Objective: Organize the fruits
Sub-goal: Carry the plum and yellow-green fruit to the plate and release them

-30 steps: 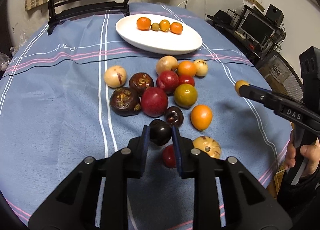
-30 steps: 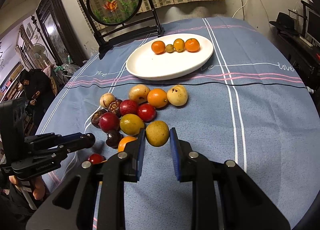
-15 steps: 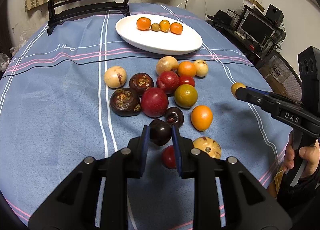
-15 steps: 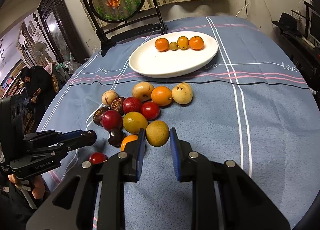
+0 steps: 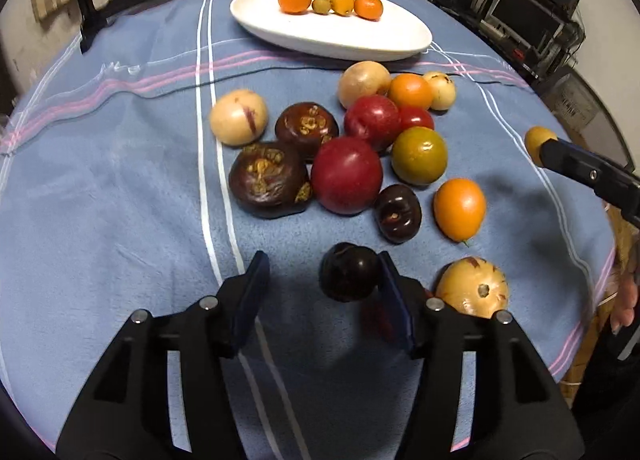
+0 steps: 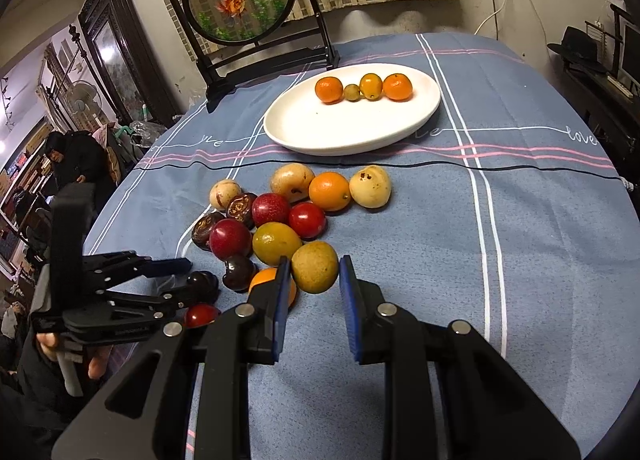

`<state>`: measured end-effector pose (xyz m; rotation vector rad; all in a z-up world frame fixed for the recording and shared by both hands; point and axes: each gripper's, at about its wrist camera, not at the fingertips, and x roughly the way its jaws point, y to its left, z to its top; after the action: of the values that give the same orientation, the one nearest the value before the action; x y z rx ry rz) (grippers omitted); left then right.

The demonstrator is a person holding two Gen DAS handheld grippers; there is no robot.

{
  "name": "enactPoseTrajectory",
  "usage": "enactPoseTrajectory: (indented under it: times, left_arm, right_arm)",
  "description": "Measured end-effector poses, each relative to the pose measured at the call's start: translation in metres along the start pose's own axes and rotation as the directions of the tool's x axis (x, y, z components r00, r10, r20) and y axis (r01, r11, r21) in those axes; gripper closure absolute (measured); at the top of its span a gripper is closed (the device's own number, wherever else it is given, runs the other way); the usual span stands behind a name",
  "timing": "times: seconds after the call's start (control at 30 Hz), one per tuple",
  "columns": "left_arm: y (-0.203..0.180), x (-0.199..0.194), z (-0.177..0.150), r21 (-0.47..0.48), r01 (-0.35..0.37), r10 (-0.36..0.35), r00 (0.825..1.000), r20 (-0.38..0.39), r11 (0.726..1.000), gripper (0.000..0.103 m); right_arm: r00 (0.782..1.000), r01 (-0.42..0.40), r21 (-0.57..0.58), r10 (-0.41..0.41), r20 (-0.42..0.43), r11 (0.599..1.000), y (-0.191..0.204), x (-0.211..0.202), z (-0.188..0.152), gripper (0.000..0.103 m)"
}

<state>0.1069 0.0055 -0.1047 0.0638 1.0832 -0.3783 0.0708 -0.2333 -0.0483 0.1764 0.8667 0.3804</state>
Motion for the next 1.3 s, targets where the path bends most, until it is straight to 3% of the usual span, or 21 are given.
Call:
enactPoseTrajectory:
  times: [0.1,0.57,0.83,1.0,1.13,1.3]
  left_arm:
    - [-0.004,-0.003,-0.002,0.018,0.014,-0.014,1.0,0.009,1.0,0.079]
    - [-0.001,-0.033,-0.003,-0.012,0.014,-0.013,0.997,0.072,1.0,0.079]
    - [-0.01,-0.053,0.01,0.018,0.024,-0.026,0.993,0.115,1.0,0.079]
    - [-0.004,-0.053,0.04,0.009,0.016,-0.017,0.992,0.124,1.0,0.079]
    - [0.006,-0.05,0.087,0.014,0.014,-0.015,0.991,0.136,1.0,0.079]
    - [0.025,-0.023,0.156,-0.039,0.04,-0.035,0.992,0.123,0.998,0.079]
  right_arm:
    - [1.0,0.003,0.009,-0.003,0.003,1.0,-0.003,0.0,0.0,0.078]
    - [1.0,-0.011,-0.006,0.011,0.0,1.0,0.006,0.002,0.002,0.078]
    - [1.0,0.005,-0.031,-0.005,0.008,1.0,0.012,-0.001,0.008,0.078]
    - [1.0,0.019,-0.087,-0.018,0.012,0.996,0.017,-0.005,0.028,0.078]
    - [0.999,0.042,-0.157,-0.037,0.034,0.987,0.019,-0.001,0.064,0.078]
    - [1.0,0.005,-0.167,-0.002,0.017,0.986,0.005,0.046,0.123,0.078]
